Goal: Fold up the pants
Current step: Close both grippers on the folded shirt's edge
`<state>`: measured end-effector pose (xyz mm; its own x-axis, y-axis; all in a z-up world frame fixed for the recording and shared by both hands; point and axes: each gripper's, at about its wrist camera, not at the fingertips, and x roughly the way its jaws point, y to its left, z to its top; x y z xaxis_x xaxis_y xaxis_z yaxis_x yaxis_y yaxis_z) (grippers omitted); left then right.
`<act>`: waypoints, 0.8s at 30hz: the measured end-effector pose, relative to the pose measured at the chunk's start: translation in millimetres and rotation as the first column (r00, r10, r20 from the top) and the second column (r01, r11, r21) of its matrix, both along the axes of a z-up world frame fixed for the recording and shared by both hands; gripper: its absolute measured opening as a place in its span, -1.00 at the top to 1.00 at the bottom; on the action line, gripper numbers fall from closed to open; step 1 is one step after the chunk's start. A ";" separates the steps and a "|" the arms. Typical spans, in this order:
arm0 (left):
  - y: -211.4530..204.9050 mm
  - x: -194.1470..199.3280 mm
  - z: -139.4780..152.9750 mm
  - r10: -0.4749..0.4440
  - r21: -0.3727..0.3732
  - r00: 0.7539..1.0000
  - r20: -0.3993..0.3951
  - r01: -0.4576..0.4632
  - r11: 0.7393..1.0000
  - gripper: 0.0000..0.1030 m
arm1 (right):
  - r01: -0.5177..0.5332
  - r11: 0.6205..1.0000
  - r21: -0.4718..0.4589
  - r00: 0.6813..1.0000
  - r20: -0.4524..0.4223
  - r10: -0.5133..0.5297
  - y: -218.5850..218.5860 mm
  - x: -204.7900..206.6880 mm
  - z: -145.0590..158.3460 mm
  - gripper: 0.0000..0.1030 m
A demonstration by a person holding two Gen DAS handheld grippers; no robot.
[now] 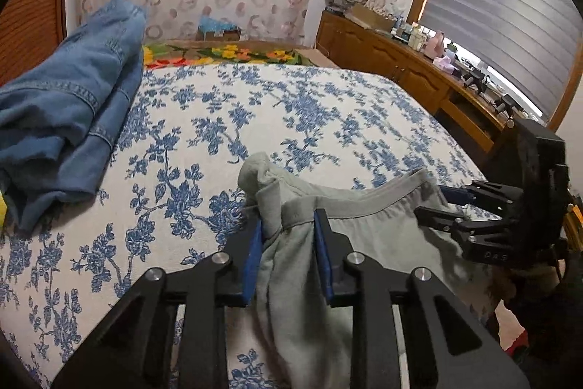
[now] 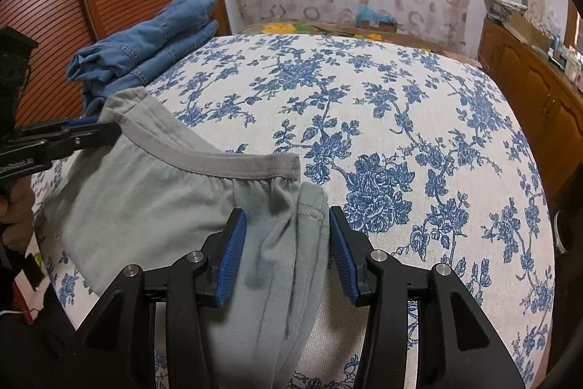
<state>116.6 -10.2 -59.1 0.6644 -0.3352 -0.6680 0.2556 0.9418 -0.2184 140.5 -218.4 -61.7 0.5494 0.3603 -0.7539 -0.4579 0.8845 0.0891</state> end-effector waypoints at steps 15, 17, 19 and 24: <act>-12.9 -14.0 8.1 -0.009 0.036 0.999 0.046 0.008 0.999 0.69 | -0.003 1.000 0.017 1.000 0.007 0.003 0.1 -2.5 1.4 0.77; -13.6 -16.9 8.8 -0.009 0.035 0.998 0.054 0.007 0.999 0.72 | -0.004 1.000 0.019 1.000 0.011 0.003 0.7 -3.6 2.5 0.79; -12.6 -19.1 10.1 0.000 0.028 0.998 0.064 -0.002 1.000 0.73 | -0.009 1.000 0.030 1.000 0.028 0.008 -0.6 -6.3 5.6 0.80; -9.7 -23.5 18.6 0.006 0.012 0.996 0.088 -0.007 1.000 0.75 | 0.001 0.998 0.061 0.997 0.075 -0.006 -3.4 -17.1 16.5 0.81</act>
